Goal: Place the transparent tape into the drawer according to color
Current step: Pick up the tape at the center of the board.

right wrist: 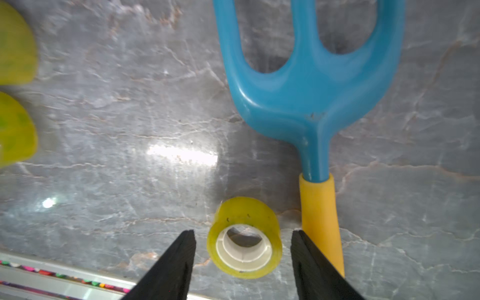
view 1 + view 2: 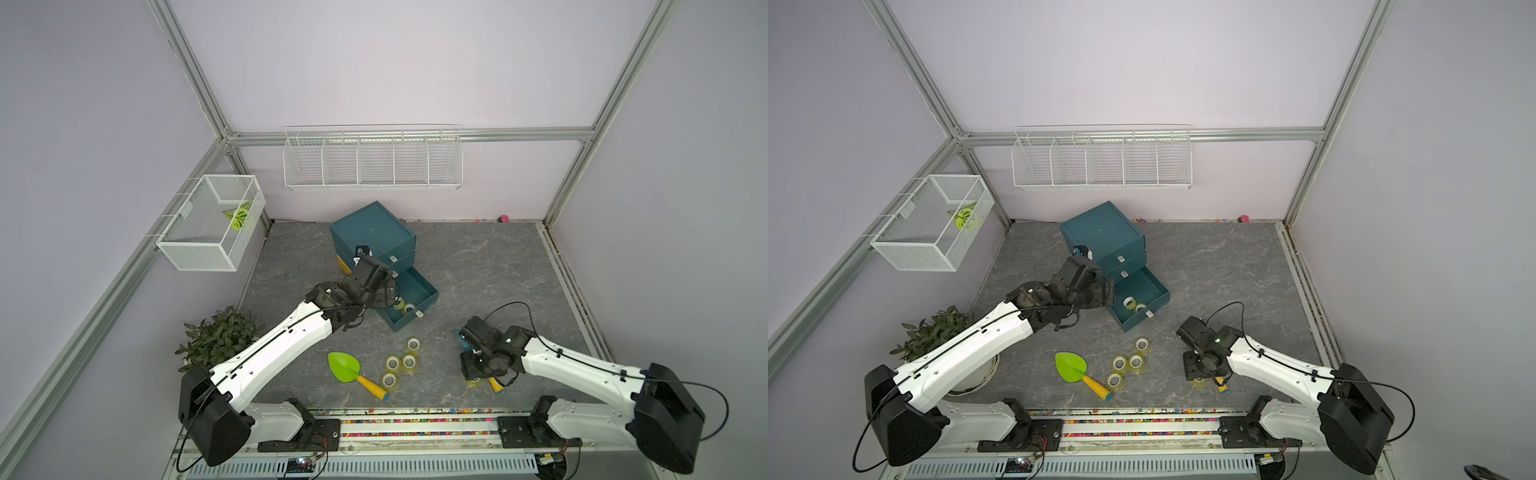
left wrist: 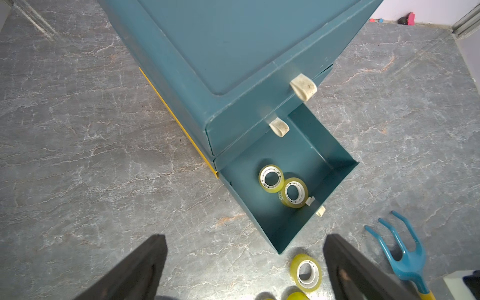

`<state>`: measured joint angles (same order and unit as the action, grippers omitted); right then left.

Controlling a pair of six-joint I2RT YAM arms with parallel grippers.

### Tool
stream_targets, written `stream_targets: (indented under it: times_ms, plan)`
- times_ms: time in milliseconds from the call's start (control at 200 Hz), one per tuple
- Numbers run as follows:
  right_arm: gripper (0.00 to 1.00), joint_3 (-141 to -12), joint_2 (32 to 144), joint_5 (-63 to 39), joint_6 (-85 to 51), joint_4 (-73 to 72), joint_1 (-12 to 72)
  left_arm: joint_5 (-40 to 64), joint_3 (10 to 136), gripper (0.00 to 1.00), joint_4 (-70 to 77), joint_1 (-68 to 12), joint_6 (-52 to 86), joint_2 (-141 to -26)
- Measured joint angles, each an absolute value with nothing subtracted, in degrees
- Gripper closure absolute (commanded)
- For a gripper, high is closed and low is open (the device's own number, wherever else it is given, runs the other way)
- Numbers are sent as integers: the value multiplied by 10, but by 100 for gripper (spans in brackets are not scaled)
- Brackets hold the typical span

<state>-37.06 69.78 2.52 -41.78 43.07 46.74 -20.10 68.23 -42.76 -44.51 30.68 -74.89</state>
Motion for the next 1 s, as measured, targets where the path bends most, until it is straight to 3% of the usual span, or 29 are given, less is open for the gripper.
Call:
stream_targets:
  times_ms: [280,515,755,1000]
  plan:
    - [40,-371,751,33,-429,430,494,-202,679,0,-428,-444,303,-749]
    - [53,-383,779,38,-437,428,516,-202,679,0,-428,-442,303,-749]
    - [57,-396,754,29,-429,415,522,-202,679,0,-428,-442,303,-751]
    - [57,-519,700,46,-390,412,520,-202,679,0,-428,-442,303,-758]
